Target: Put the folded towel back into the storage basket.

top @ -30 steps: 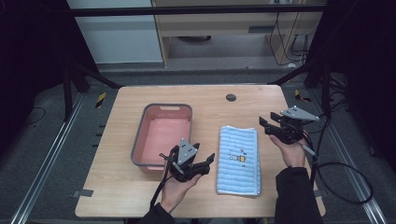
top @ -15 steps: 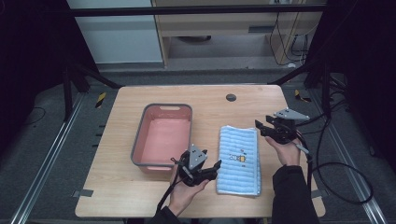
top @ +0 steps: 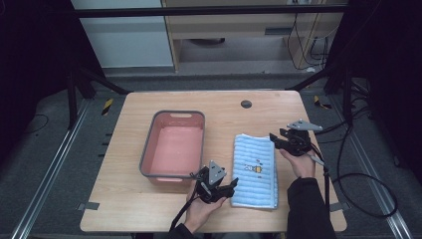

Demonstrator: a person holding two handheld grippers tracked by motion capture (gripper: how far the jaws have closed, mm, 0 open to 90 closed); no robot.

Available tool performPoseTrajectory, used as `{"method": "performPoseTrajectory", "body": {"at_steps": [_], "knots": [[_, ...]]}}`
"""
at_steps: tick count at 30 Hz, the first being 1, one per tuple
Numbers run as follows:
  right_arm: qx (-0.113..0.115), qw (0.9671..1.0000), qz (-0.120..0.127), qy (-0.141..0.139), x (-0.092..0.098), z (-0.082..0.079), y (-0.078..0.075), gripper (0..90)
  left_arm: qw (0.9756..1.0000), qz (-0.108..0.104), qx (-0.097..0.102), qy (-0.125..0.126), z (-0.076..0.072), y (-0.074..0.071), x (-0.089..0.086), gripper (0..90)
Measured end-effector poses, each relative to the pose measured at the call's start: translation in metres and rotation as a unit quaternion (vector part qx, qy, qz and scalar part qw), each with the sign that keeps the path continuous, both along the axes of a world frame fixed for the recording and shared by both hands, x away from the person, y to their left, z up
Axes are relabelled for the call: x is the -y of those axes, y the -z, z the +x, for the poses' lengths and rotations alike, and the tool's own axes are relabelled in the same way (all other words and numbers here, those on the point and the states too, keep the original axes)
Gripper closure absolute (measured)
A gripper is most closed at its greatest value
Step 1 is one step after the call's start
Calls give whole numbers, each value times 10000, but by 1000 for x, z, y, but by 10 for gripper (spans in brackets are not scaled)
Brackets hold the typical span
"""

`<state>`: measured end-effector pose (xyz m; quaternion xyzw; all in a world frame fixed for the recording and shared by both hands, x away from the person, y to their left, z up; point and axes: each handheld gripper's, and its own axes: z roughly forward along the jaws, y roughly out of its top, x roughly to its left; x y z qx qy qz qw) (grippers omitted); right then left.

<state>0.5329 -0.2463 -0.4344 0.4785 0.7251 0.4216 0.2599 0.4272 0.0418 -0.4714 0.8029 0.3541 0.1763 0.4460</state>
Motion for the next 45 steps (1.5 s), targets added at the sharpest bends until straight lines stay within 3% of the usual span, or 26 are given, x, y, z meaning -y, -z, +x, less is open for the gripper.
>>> {"method": "performPoseTrajectory", "body": {"at_steps": [8,20,23,27,40,45], "knots": [[-195,9998,-52,27,-2,8,17,522,9999,105,-60,36,1,9,7,426],[-539,9983,-226,18,-6,18,39,522,9994,184,-302,31,6,26,12,472],[-606,9980,-171,-10,-8,20,44,525,9993,177,-334,31,6,29,12,486],[-665,9973,-295,-52,-10,21,48,530,9991,185,-376,49,7,34,14,507],[-978,9947,-318,3,-6,24,64,568,9988,226,-427,49,6,36,18,596],[-998,9944,-356,-46,-7,24,65,595,9986,215,-490,49,6,36,20,643]]}}
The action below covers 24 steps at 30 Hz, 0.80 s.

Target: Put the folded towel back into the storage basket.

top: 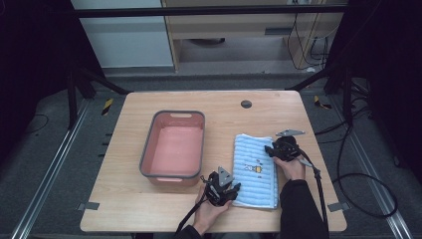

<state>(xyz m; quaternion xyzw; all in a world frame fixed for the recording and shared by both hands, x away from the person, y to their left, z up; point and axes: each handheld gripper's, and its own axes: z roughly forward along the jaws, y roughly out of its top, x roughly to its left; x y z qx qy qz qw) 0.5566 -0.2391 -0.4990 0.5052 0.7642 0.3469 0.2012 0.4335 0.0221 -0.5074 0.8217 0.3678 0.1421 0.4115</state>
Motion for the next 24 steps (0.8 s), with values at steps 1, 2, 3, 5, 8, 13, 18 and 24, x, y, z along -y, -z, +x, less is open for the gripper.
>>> {"method": "performPoseTrajectory", "body": {"at_steps": [1,2,3,5,8,13,18,24], "knots": [[-43,10000,61,-6,0,0,0,625,10000,-23,-33,-20,0,0,1,653],[-40,10000,48,-17,0,0,1,638,10000,-31,-45,-26,0,0,1,660],[-56,10000,66,-27,-1,0,1,655,10000,-39,-57,-27,0,0,1,666],[-71,9999,124,-63,-1,0,1,698,10000,-55,-72,-20,0,0,1,687],[-96,9997,216,-78,-1,0,2,743,10000,-45,-63,-16,0,0,2,721],[-104,9996,223,-107,-2,-1,1,801,10000,-23,-47,5,-1,0,4,783],[-122,9995,272,-90,-2,-1,0,821,9999,-53,-98,-8,0,-1,3,832],[-73,9995,283,-80,-2,-5,-6,828,9998,-170,-105,-30,-1,-3,1,853]]}}
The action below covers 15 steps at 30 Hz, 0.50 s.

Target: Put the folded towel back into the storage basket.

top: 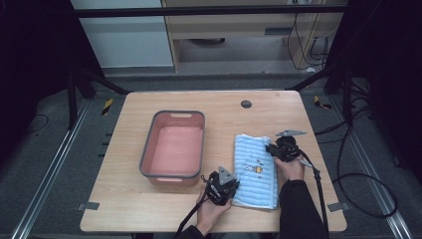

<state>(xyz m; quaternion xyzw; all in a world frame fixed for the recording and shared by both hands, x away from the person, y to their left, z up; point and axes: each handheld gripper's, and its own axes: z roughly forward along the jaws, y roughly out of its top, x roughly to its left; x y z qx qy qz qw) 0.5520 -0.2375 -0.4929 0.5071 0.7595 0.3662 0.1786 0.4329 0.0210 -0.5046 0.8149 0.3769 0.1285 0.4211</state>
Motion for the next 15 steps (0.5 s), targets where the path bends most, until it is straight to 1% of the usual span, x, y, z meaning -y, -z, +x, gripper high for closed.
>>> {"method": "performPoseTrajectory", "body": {"at_steps": [2,3,4,5,7,9,10,11,12,15], "knots": [[41,10000,-15,-14,0,-1,-2,828,10000,-13,9,22,0,-1,0,855],[111,9999,30,-37,0,-4,-8,829,10000,-28,13,25,0,-1,-1,855],[111,9999,30,-37,0,-4,-8,829,10000,-34,8,22,0,-2,-1,855],[220,9997,22,-71,-1,-6,-13,830,10000,-71,6,33,0,-3,-2,856],[293,9995,67,-97,-1,-8,-18,831,9999,-122,12,29,-1,-6,-3,856],[322,9994,84,-110,-1,-9,-20,831,9999,-136,15,40,-1,-7,-3,856],[350,9993,79,-124,-2,-9,-22,831,9999,-144,36,49,-2,-9,-3,856],[407,9990,69,-154,-4,-11,-27,831,9998,-159,57,53,-2,-11,-4,857],[427,9989,107,-161,-4,-12,-30,831,9998,-185,88,59,-3,-14,-5,857],[528,9984,120,-170,-6,-15,-37,831,9996,-234,136,70,-5,-20,-6,858]]}}
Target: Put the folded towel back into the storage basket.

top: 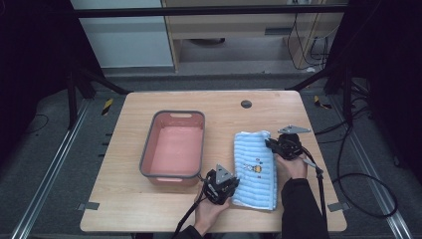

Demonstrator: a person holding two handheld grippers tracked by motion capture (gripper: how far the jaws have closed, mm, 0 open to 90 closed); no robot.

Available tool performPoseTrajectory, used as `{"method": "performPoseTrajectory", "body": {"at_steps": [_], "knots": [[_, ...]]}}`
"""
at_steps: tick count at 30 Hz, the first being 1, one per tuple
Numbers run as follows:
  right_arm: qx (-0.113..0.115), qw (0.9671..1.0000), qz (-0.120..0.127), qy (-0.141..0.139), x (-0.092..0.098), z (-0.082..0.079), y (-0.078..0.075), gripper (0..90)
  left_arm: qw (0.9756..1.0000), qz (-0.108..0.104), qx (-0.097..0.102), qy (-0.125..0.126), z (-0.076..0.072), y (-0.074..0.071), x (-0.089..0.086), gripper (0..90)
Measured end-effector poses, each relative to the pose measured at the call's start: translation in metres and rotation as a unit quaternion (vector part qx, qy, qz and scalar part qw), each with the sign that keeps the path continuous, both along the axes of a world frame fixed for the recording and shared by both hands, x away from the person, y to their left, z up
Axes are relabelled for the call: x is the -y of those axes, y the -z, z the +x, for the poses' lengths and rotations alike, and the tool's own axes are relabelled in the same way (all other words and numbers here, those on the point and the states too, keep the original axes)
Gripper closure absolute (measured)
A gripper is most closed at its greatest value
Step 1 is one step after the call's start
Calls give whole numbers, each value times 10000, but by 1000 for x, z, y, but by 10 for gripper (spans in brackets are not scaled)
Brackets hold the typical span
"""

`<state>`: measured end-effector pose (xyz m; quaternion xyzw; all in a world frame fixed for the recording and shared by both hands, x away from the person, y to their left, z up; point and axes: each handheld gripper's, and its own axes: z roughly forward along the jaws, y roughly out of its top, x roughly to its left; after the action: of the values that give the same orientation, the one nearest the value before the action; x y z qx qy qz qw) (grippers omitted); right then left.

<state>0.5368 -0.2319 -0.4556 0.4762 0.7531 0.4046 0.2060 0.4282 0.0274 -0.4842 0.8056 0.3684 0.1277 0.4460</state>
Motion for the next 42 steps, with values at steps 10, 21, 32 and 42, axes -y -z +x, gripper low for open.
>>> {"method": "performPoseTrajectory", "body": {"at_steps": [10,21,32,42], "knots": [[290,9995,105,24,1,-9,-25,832,9997,-138,184,29,-3,-24,-8,858],[658,9976,235,-22,-3,-18,-56,832,9988,-229,425,43,-6,-48,-17,858],[918,9955,215,-77,-15,-20,-79,832,9978,-281,603,31,-6,-70,-27,858],[1062,9941,212,-99,-26,-22,-99,832,9965,-356,753,-27,-6,-89,-41,858]]}}
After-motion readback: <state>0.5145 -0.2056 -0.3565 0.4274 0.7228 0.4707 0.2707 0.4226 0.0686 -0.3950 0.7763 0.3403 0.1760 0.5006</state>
